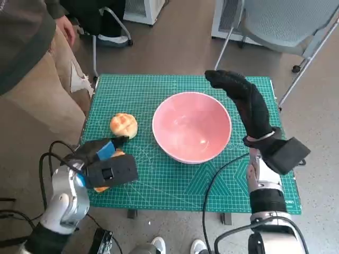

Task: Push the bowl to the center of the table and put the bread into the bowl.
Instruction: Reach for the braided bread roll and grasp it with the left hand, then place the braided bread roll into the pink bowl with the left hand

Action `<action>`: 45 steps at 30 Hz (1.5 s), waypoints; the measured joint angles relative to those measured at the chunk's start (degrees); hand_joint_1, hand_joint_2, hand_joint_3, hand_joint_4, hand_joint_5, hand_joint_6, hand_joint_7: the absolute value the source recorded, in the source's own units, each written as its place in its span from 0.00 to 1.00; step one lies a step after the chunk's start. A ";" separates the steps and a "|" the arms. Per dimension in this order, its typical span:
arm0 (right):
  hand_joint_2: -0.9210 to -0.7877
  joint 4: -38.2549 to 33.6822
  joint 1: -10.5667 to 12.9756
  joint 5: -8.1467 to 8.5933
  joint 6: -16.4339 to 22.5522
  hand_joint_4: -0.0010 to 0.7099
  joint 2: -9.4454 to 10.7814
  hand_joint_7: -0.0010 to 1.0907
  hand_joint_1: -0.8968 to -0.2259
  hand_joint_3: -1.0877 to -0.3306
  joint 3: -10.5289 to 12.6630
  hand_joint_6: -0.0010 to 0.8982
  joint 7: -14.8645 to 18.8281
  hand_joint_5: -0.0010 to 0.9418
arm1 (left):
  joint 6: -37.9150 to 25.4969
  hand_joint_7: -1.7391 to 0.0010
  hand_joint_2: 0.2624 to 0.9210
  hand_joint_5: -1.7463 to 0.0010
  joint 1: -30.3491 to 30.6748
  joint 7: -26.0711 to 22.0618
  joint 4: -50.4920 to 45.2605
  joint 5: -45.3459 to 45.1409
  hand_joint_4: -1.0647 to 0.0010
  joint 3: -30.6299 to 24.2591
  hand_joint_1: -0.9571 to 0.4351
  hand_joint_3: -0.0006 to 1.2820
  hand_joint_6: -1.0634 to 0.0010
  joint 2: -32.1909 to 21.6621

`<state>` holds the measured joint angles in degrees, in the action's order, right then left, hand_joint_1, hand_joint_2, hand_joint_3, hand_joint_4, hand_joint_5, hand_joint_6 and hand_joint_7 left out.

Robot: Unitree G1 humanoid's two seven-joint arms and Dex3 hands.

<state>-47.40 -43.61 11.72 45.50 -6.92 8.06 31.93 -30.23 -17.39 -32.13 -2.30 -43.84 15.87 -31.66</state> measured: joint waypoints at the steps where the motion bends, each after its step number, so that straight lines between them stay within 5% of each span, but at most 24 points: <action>1: 0.00 0.06 0.02 0.05 -0.05 0.21 0.00 0.42 0.28 0.36 0.02 0.00 0.00 0.00 | 0.90 0.54 0.61 0.25 -0.01 0.98 0.86 0.38 0.36 -0.08 0.74 0.37 0.37 0.12; 2: 0.00 0.12 0.05 0.11 -0.10 0.21 0.00 0.42 0.28 0.36 0.03 0.00 0.00 0.00 | 1.97 0.48 0.53 0.20 -0.01 2.21 1.68 1.01 0.38 -0.24 0.73 0.47 0.37 0.22; 6: 0.00 0.18 0.16 0.63 -0.28 0.21 0.00 0.43 0.27 0.36 0.08 0.00 0.01 0.00 | 5.84 0.40 0.42 0.12 -0.05 5.42 3.79 2.27 0.40 -0.44 0.70 0.60 0.35 0.21; 15: 0.00 0.18 0.23 1.52 -0.30 0.21 0.00 0.43 0.27 0.36 0.08 0.00 0.02 0.00 | 10.30 0.38 0.45 0.10 -0.16 8.24 6.05 4.17 0.43 -0.83 0.69 0.59 0.37 -0.21; 31: 0.00 0.13 0.25 1.60 -0.29 0.21 0.00 0.43 0.29 0.36 0.10 0.00 0.08 0.00 | 10.91 0.41 0.53 0.13 2.27 6.66 0.74 6.82 0.42 -2.95 0.69 0.50 0.35 -2.41; 45: 0.00 -0.25 0.26 1.59 -0.29 0.21 0.01 0.43 0.29 0.36 0.21 0.00 0.08 0.00 | 8.08 0.38 0.79 0.28 6.02 0.50 -16.41 10.42 0.33 -9.25 0.69 0.24 0.39 -4.74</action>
<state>-47.65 -43.35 13.31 45.21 -6.91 8.27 32.00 -22.15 -11.37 -31.64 -18.71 -33.41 6.62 -36.41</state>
